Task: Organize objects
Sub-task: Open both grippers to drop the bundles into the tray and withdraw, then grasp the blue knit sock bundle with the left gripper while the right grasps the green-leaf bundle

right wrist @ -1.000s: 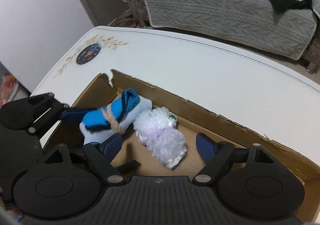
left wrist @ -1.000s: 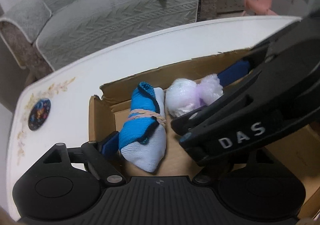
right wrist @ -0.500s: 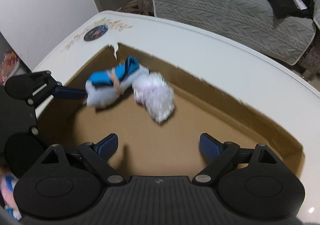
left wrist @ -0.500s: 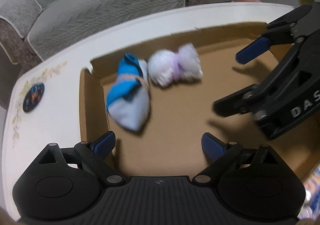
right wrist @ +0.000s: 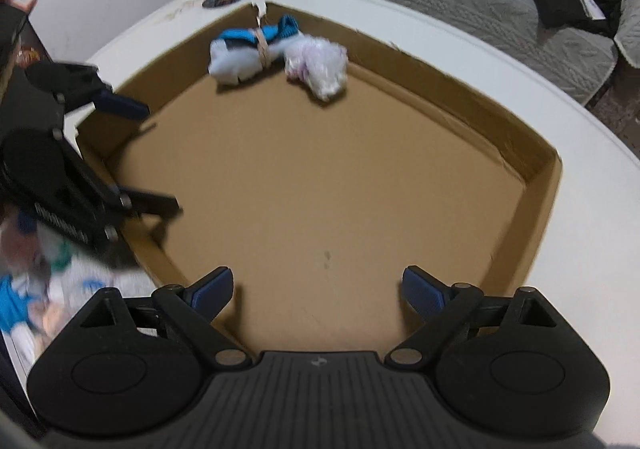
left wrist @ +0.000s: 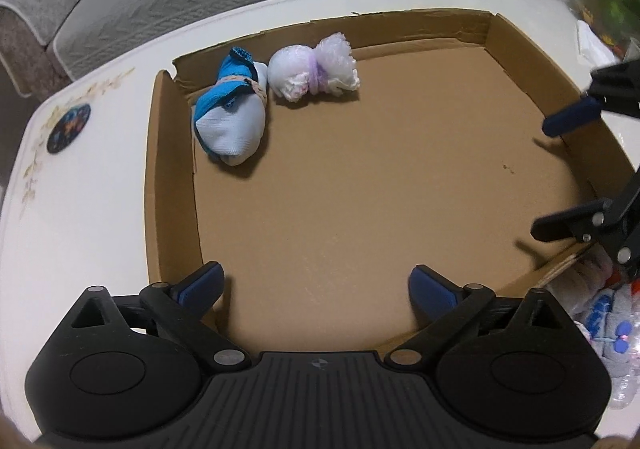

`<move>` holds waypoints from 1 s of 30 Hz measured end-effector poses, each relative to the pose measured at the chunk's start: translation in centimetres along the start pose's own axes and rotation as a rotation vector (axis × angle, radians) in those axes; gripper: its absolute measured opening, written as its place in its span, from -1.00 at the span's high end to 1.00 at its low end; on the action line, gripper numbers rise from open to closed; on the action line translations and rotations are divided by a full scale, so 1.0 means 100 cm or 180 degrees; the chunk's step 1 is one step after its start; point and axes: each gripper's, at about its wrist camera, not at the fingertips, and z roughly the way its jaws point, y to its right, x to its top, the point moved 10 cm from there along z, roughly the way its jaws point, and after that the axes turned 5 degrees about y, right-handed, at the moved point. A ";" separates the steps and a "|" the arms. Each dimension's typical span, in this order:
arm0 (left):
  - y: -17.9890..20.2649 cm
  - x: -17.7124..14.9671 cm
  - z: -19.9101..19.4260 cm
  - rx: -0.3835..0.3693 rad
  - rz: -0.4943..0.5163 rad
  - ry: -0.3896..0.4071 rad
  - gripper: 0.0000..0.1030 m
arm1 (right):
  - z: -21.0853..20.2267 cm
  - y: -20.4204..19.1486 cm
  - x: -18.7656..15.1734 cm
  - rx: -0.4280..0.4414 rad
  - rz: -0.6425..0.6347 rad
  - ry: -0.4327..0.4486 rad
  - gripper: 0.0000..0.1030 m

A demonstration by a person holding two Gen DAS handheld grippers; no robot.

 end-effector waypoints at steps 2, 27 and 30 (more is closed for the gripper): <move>0.001 0.001 -0.002 -0.0015 -0.0034 0.0002 -0.96 | 0.000 0.004 -0.005 0.0003 0.0001 -0.0015 -0.75; -0.010 -0.134 -0.162 0.0172 -0.0704 0.0870 -0.99 | -0.100 0.000 -0.132 -0.0207 0.0630 0.0997 -0.87; 0.005 -0.152 -0.150 0.0081 -0.0727 0.0718 -0.99 | -0.092 -0.003 -0.137 -0.0291 0.0542 0.0959 -0.89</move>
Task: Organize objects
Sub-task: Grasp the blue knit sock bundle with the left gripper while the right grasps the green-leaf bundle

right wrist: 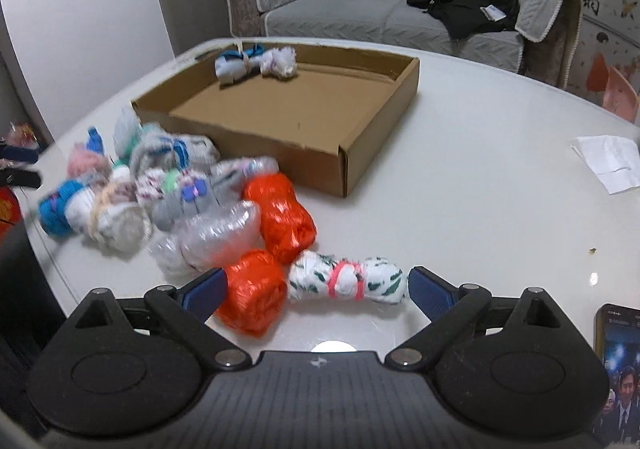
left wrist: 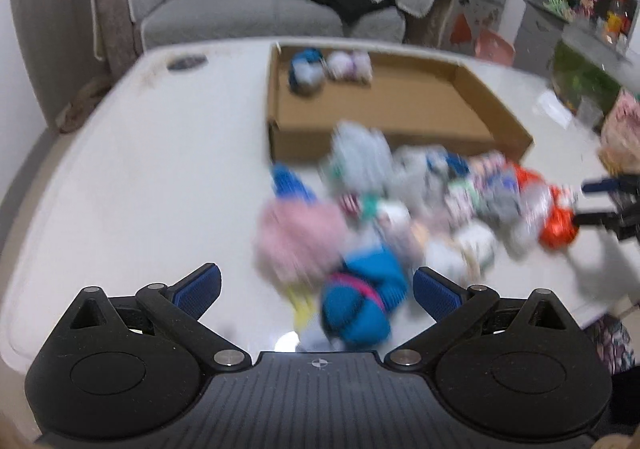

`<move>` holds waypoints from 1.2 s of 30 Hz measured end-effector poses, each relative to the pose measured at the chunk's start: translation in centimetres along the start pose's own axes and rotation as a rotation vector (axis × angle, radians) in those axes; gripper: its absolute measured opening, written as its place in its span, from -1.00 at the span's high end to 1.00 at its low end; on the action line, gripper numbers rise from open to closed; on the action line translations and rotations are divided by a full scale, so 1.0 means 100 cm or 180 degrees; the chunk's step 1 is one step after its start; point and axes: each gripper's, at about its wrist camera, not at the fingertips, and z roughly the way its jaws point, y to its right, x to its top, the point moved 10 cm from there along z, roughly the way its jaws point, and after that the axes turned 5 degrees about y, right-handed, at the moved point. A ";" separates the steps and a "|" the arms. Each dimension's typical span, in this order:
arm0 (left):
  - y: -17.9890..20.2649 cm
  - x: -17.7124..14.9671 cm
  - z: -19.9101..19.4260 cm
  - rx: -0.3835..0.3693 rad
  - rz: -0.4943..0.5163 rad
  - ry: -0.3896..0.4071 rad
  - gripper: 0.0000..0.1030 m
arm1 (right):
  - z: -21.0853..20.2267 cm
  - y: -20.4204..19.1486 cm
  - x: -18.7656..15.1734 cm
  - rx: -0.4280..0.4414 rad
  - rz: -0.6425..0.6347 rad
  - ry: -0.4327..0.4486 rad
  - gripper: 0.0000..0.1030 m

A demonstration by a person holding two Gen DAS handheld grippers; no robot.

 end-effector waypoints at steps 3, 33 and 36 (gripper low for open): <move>0.007 -0.013 0.012 -0.0021 -0.0020 -0.0094 -0.99 | -0.001 0.001 -0.002 0.0007 0.0022 0.0043 -0.92; 0.039 -0.029 0.034 0.0066 0.0243 0.0032 -0.28 | -0.005 0.034 -0.014 -0.0277 0.0334 0.0081 -0.26; 0.039 -0.029 0.033 0.0068 0.0246 0.0045 -0.20 | -0.008 0.035 -0.015 -0.0297 0.0311 0.0089 -0.24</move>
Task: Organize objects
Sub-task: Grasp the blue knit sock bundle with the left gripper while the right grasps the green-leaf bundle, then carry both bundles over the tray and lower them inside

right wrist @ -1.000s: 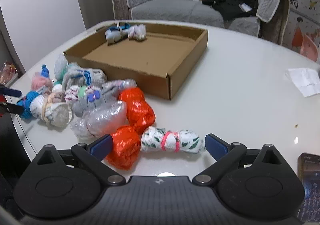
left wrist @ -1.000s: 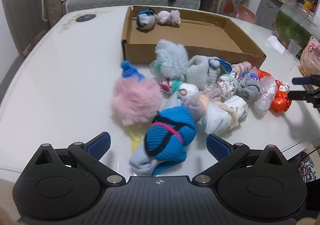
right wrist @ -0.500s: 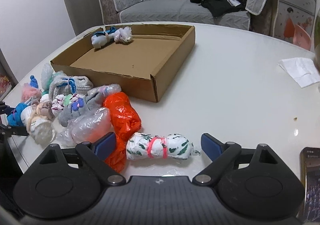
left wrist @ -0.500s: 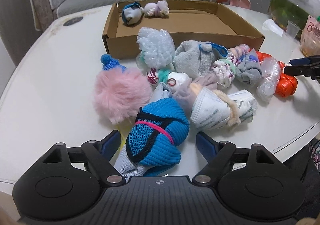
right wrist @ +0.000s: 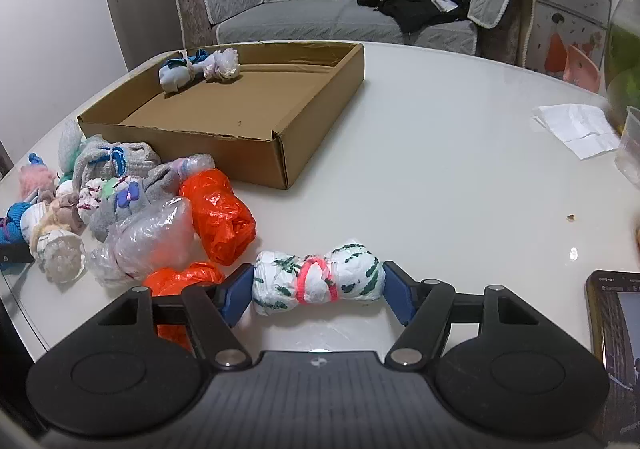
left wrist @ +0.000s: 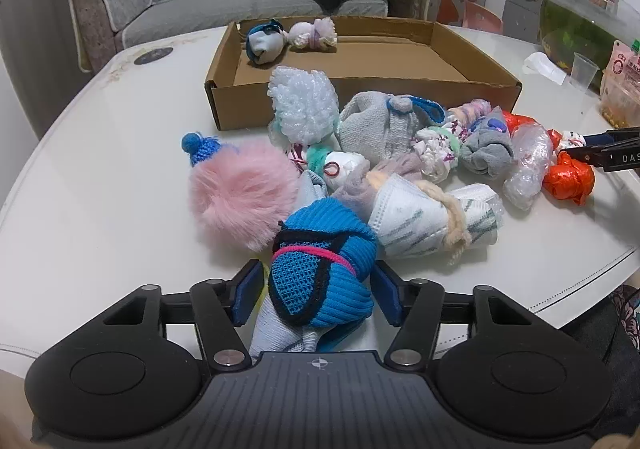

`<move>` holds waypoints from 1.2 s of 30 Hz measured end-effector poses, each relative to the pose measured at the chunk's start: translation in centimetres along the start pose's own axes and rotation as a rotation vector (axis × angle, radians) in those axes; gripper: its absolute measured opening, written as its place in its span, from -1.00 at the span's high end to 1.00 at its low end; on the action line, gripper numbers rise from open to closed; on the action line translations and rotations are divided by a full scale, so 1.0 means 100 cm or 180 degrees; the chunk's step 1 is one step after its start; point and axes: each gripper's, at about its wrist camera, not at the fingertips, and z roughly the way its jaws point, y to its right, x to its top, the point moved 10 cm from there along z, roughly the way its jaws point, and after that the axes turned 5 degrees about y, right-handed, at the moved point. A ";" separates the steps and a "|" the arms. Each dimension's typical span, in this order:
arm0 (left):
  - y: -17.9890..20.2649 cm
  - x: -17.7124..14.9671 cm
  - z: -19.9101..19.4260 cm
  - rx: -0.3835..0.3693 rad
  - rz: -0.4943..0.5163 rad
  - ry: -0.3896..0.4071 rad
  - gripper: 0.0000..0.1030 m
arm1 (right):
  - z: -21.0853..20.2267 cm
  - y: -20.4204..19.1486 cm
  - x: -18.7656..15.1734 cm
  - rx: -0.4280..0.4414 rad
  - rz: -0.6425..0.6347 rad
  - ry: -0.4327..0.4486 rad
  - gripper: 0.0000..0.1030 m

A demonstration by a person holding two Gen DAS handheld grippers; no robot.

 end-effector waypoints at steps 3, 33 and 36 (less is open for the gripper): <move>0.000 -0.001 -0.003 0.0013 0.0056 -0.0005 -0.10 | -0.003 0.004 0.001 -0.0023 0.0025 0.0000 -0.23; -0.047 0.157 -0.078 -0.0001 0.0523 0.0550 -0.04 | -0.058 -0.014 0.146 0.0088 -0.0794 0.0747 -0.23; -0.045 0.192 -0.066 -0.0020 0.0654 0.0605 -0.04 | -0.047 -0.030 0.171 0.0195 -0.1004 0.0796 -0.23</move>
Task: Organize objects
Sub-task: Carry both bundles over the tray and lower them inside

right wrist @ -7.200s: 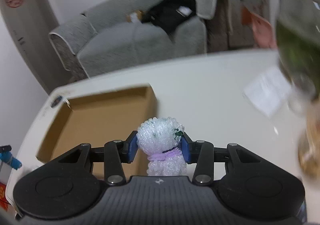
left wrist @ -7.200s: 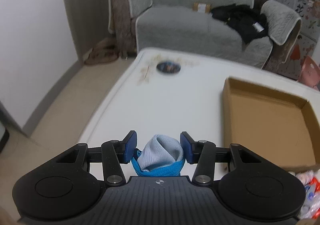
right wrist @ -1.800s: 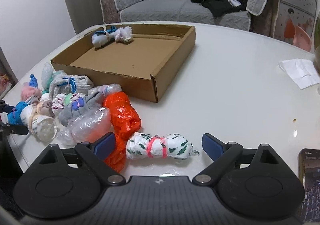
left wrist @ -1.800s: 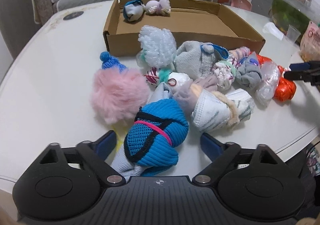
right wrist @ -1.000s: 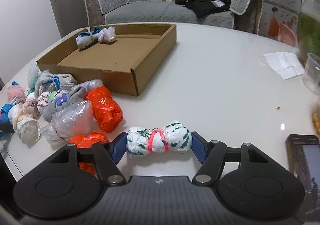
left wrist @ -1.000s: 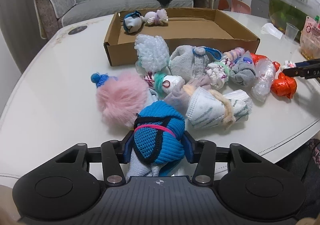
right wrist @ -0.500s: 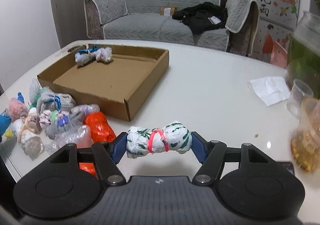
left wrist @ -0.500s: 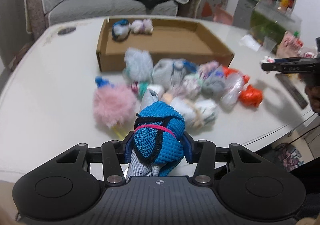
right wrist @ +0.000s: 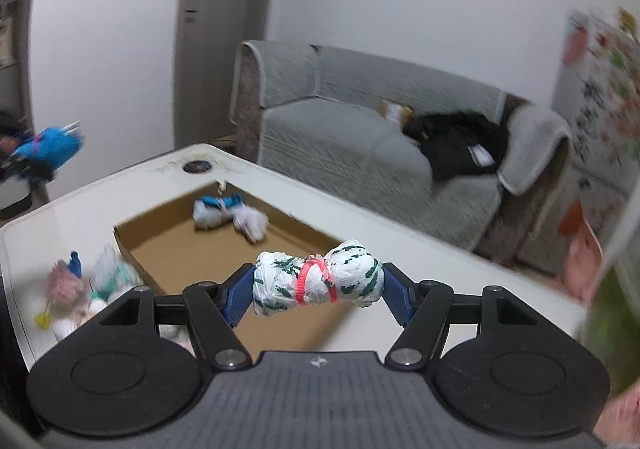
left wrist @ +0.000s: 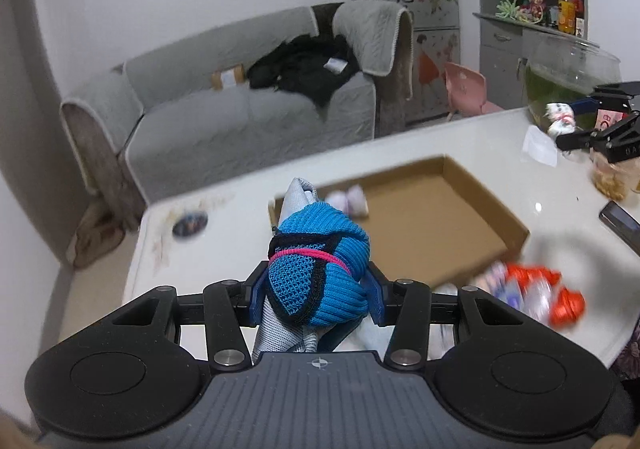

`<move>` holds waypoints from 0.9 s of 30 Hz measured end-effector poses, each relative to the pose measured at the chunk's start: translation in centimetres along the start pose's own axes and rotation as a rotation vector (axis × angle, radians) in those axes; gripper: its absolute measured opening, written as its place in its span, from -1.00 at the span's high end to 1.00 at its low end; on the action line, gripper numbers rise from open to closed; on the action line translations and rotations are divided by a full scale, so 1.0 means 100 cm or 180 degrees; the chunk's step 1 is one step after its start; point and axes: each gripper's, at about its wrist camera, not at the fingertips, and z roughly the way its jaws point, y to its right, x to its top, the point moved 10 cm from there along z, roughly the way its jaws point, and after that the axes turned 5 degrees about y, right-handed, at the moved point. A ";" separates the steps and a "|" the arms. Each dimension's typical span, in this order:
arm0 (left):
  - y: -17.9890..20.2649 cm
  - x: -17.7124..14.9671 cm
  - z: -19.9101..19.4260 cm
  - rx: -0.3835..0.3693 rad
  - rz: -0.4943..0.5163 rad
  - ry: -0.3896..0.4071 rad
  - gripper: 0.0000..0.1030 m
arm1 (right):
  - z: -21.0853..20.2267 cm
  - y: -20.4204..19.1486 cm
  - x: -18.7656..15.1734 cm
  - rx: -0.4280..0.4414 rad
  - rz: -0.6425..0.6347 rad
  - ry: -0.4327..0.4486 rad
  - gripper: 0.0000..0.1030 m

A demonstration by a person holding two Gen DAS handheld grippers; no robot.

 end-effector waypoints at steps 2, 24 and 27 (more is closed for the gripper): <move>-0.001 0.018 0.018 -0.0054 0.0020 -0.0019 -0.04 | 0.015 -0.003 0.012 0.0063 -0.0103 -0.0004 -0.23; 0.004 -0.034 0.223 -0.0204 -0.0197 -0.1003 -0.04 | 0.206 -0.097 -0.008 0.0986 -0.0693 -0.0741 -0.23; 0.005 -0.039 0.224 -0.0180 -0.0183 -0.1012 -0.04 | 0.221 -0.108 -0.017 0.1054 -0.0782 -0.0833 -0.23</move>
